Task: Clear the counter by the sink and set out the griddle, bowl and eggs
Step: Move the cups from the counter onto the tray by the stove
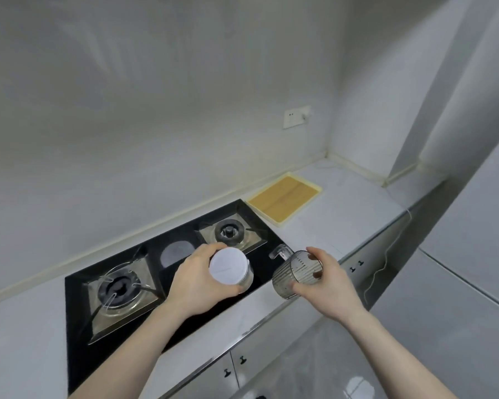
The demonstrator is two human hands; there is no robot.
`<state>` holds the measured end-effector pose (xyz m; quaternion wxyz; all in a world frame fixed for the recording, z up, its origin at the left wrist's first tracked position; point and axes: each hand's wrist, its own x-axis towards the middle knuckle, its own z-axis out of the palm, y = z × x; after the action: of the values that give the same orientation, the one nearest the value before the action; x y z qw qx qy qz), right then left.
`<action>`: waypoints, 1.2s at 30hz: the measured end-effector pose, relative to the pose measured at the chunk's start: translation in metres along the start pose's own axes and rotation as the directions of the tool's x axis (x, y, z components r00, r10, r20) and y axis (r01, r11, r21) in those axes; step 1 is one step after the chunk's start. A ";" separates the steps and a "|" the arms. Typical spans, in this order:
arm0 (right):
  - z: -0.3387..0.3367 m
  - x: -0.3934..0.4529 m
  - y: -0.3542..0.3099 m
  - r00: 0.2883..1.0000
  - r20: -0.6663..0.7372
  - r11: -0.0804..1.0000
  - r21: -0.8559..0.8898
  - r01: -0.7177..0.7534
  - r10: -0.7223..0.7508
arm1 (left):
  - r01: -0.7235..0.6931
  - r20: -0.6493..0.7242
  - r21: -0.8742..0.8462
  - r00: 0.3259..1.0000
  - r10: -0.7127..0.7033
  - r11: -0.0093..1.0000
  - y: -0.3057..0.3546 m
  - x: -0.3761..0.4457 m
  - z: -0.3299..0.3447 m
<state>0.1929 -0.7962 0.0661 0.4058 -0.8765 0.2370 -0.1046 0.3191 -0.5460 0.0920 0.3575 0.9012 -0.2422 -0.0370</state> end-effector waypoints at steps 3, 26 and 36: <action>-0.016 0.040 0.007 1.000 0.000 0.999 -0.034 -0.023 0.023 | -0.006 0.020 -0.025 1.000 0.007 1.000 0.003 0.043 0.017; -0.052 0.299 0.083 0.980 0.160 0.986 -0.134 -0.101 0.122 | 0.007 0.118 0.185 0.993 -0.029 0.983 0.024 0.275 0.125; -0.079 0.422 0.105 0.955 0.297 0.981 -0.192 0.031 0.028 | 0.122 0.216 0.372 0.953 -0.214 0.920 0.048 0.378 0.189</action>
<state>0.4938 -1.1188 0.0336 0.3491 -0.9179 0.1814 0.0521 0.5866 -0.8696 0.0233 0.1509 0.9563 -0.2094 -0.1377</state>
